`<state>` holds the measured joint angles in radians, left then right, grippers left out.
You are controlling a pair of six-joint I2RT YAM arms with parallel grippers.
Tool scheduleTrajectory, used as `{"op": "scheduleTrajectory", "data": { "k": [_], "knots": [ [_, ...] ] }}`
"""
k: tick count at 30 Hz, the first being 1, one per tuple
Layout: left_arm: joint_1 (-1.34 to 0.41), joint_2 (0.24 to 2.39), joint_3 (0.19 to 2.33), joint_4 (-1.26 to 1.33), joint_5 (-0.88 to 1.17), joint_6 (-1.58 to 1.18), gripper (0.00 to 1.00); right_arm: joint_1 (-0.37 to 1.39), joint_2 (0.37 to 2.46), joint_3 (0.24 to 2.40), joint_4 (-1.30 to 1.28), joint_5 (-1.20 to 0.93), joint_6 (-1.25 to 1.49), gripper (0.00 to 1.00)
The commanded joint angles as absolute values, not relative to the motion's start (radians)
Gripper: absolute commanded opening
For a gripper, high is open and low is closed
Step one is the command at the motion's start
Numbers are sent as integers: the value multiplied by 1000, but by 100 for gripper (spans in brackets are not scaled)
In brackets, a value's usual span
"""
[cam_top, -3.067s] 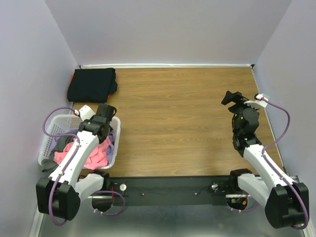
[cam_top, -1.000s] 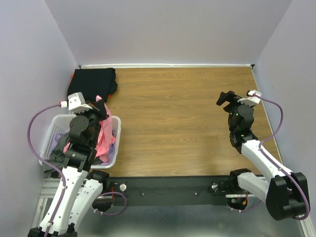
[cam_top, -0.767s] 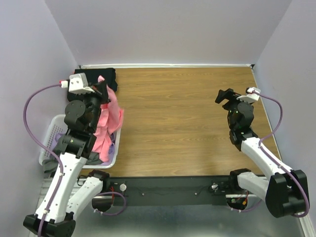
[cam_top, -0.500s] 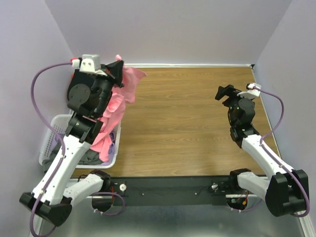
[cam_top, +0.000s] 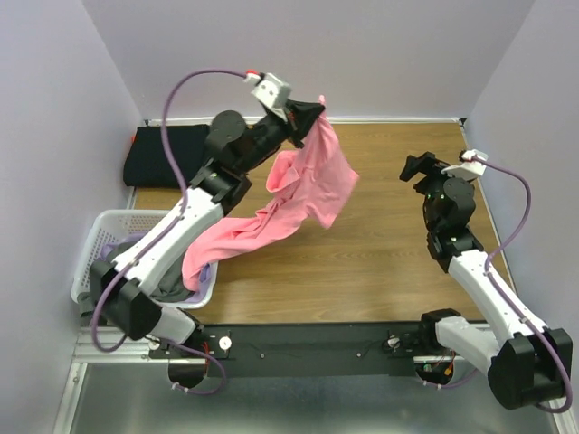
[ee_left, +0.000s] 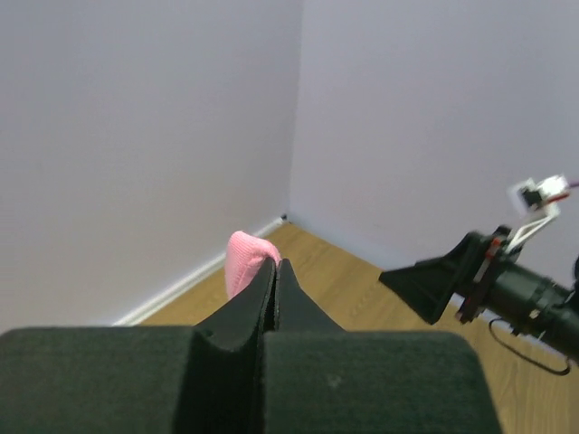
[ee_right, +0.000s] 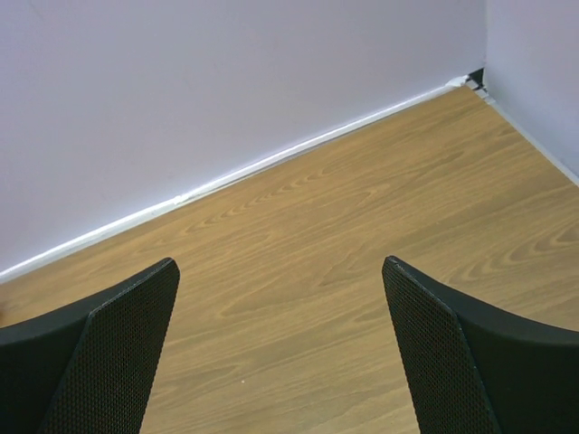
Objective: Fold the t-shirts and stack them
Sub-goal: Move the tshirt to the center of the board
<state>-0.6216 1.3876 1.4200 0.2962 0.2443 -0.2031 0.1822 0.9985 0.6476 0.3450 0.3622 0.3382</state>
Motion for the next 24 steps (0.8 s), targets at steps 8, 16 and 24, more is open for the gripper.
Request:
{"op": "scheduleTrajectory", "data": {
  "k": [8,16,24],
  "knots": [
    [-692,1989,1699,445,580,-245,2,187,945,664,290,436,299,100],
    [-716,2166,1881,422,609,-255,58,187,946,657,282,433,307,100],
    [-686,1932,1614,416,405,-206,61,187,1103,684,290,279,354,100]
  ]
}}
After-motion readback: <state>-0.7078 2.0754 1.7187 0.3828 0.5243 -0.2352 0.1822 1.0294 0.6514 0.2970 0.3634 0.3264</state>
